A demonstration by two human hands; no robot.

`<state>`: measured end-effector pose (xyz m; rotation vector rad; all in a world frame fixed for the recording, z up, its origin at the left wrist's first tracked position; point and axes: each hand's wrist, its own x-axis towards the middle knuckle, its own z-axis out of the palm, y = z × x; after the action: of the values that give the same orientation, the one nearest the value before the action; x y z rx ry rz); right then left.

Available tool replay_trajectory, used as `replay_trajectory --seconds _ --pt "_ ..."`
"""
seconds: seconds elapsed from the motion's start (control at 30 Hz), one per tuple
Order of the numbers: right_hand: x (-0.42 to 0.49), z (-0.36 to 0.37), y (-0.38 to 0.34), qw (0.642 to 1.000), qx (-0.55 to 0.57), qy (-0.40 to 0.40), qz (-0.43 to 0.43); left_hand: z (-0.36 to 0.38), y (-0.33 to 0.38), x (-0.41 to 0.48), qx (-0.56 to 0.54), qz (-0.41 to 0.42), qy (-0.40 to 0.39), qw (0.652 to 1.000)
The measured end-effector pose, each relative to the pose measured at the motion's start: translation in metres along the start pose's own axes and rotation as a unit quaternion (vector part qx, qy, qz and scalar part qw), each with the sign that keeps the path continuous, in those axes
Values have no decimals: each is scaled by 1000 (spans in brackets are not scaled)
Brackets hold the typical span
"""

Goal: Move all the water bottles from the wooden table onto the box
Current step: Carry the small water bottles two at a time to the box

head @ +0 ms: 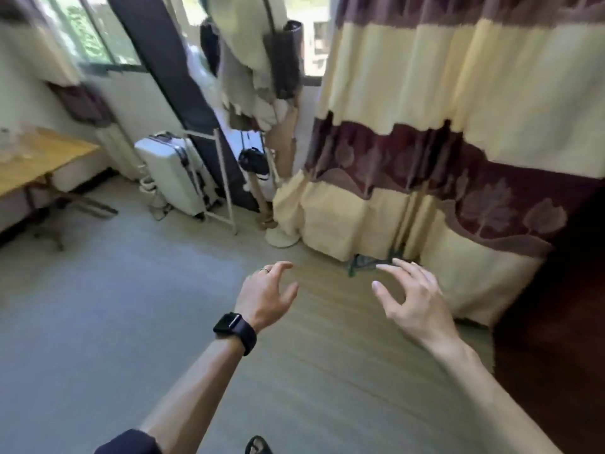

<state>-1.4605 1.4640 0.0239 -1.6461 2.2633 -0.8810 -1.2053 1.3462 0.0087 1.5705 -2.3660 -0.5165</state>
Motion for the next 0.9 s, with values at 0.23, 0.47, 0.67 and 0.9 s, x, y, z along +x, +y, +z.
replay_trajectory --seconds 0.23,0.47,0.67,0.9 --pt "100 137 -214 972 30 -107 -207 -123 -199 -25 -11 -204 124 971" --pt "164 239 -383 935 47 -158 -313 -227 -333 -20 12 -286 198 938" --pt "225 283 -485 912 57 -172 -368 -303 -400 14 20 -300 272 914" --pt "333 342 -590 892 108 -151 -413 -391 -476 100 49 -298 335 892"
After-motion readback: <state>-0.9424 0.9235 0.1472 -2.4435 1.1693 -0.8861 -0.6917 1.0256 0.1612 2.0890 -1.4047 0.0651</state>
